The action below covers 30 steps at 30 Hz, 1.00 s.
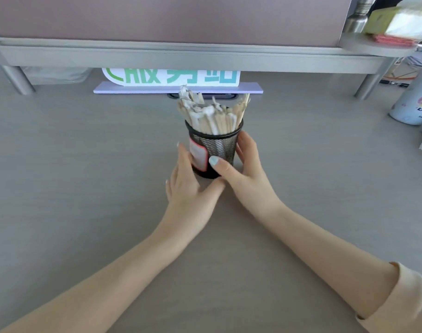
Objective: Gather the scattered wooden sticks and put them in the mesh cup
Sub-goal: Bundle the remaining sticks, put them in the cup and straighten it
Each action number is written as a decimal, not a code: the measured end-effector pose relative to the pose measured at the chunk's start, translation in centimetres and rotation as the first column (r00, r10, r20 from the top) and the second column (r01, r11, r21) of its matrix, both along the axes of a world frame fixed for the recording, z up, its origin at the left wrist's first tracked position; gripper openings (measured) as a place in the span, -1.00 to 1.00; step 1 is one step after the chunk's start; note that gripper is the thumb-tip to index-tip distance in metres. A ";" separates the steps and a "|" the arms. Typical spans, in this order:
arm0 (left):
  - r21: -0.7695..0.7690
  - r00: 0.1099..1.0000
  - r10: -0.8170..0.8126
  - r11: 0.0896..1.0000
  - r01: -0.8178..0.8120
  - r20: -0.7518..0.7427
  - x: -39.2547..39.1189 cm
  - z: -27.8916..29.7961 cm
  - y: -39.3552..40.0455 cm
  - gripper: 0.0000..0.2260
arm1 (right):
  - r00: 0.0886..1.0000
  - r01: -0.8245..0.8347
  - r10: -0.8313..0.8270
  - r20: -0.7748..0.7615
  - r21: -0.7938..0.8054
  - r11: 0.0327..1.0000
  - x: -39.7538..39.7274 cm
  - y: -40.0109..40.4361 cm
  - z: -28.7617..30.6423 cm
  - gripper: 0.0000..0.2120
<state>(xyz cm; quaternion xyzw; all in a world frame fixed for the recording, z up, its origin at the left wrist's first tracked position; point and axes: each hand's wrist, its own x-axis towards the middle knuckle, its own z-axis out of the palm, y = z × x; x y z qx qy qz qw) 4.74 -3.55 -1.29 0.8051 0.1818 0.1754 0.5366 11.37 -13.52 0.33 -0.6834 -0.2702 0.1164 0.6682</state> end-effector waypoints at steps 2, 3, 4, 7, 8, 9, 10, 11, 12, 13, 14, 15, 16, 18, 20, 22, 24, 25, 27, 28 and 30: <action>-0.059 0.997 -0.067 0.996 0.068 0.026 -1.1 0.1 -1.6 -0.09 | 0.999 0.019 -0.017 0.038 -0.068 0.998 1.6 -0.4 0.2 -0.42; -0.077 0.995 -0.092 0.993 0.093 0.027 -1.4 0.1 -2.3 -0.12 | 0.997 0.048 -0.041 0.061 -0.118 0.992 2.4 -0.5 0.1 -0.48; -0.088 0.994 -0.110 0.990 0.112 0.025 -1.7 0.2 -2.9 -0.14 | 0.993 0.090 -0.076 0.090 -0.169 0.981 3.1 -0.5 0.0 -0.53; -0.057 0.996 -0.084 0.995 0.086 0.034 -1.6 0.5 -3.3 -0.28 | 0.983 0.143 -0.107 0.152 -0.250 0.958 4.5 -0.8 -0.6 -0.50; -0.027 0.997 -0.055 0.998 0.056 0.048 -1.3 0.6 -2.9 -0.35 | 0.982 0.135 -0.098 0.159 -0.242 0.961 4.7 -1.0 -0.6 -0.47; 0.025 0.997 -0.031 0.999 0.029 0.075 -0.9 0.6 -2.0 -0.40 | 0.985 0.120 -0.089 0.147 -0.223 0.967 4.8 -1.1 -0.3 -0.41; 0.094 0.995 -0.024 0.995 0.015 0.095 -0.3 0.5 -0.9 -0.42 | 0.990 0.092 -0.067 0.126 -0.205 0.974 5.0 -1.3 -0.1 -0.34; 0.176 0.996 -0.034 0.984 0.019 0.083 0.2 0.4 0.4 -0.41 | 0.995 0.044 -0.025 0.100 -0.192 0.980 5.1 -1.6 0.1 -0.27; 0.254 0.998 -0.051 0.966 0.042 0.031 0.7 0.3 1.6 -0.38 | 0.996 -0.009 0.025 0.081 -0.188 0.982 5.2 -1.9 0.1 -0.23; 0.315 0.997 -0.069 0.946 0.079 -0.043 1.1 0.2 2.7 -0.31 | 0.995 -0.052 0.067 0.071 -0.198 0.979 5.3 -2.2 0.2 -0.20; 0.355 0.990 -0.085 0.927 0.120 -0.114 1.4 0.1 3.5 -0.25 | 0.993 -0.078 0.097 0.074 -0.226 0.971 5.3 -2.5 0.3 -0.20; 0.388 0.982 -0.101 0.908 0.157 -0.161 1.6 0.0 4.0 -0.20 | 0.990 -0.097 0.120 0.076 -0.257 0.962 5.3 -2.8 0.2 -0.23; 0.427 0.976 -0.114 0.885 0.185 -0.188 1.8 -0.2 4.2 -0.18 | 0.987 -0.117 0.143 0.072 -0.281 0.952 5.3 -3.2 0.0 -0.28; 0.534 0.969 -0.127 0.816 0.223 -0.211 2.1 -0.5 4.1 -0.20 | 0.980 -0.144 0.180 0.079 -0.339 0.930 4.9 -4.1 -0.2 -0.31; 0.616 0.965 -0.122 0.749 0.243 -0.232 2.5 -0.7 3.9 -0.22 | 0.969 -0.060 0.162 0.189 -0.454 0.889 4.4 -4.9 -0.7 -0.25; 0.631 0.960 -0.111 0.733 0.253 -0.255 2.9 -0.8 3.8 -0.22 | 0.944 0.047 0.136 0.300 -0.532 0.846 4.5 -5.6 -1.2 -0.20; 0.625 0.957 -0.117 0.735 0.262 -0.263 3.5 -0.8 3.7 -0.22 | 0.937 0.086 0.129 0.326 -0.569 0.818 5.0 -6.1 -1.4 -0.22; 0.623 0.957 -0.122 0.736 0.265 -0.262 3.9 -0.7 3.5 -0.23 | 0.938 0.095 0.120 0.326 -0.574 0.813 5.4 -6.3 -1.4 -0.26; 0.619 0.957 -0.131 0.738 0.268 -0.258 5.1 -0.5 3.3 -0.27 | 0.938 0.125 0.087 0.335 -0.563 0.817 6.4 -6.4 -1.5 -0.36; 0.616 0.956 -0.139 0.739 0.273 -0.257 5.9 -0.5 3.3 -0.27 | 0.940 0.139 0.066 0.335 -0.554 0.821 7.1 -6.3 -1.5 -0.39; 0.607 0.953 -0.158 0.741 0.288 -0.260 7.9 -0.5 3.4 -0.24 | 0.946 0.157 0.030 0.324 -0.537 0.829 8.5 -6.4 -1.5 -0.44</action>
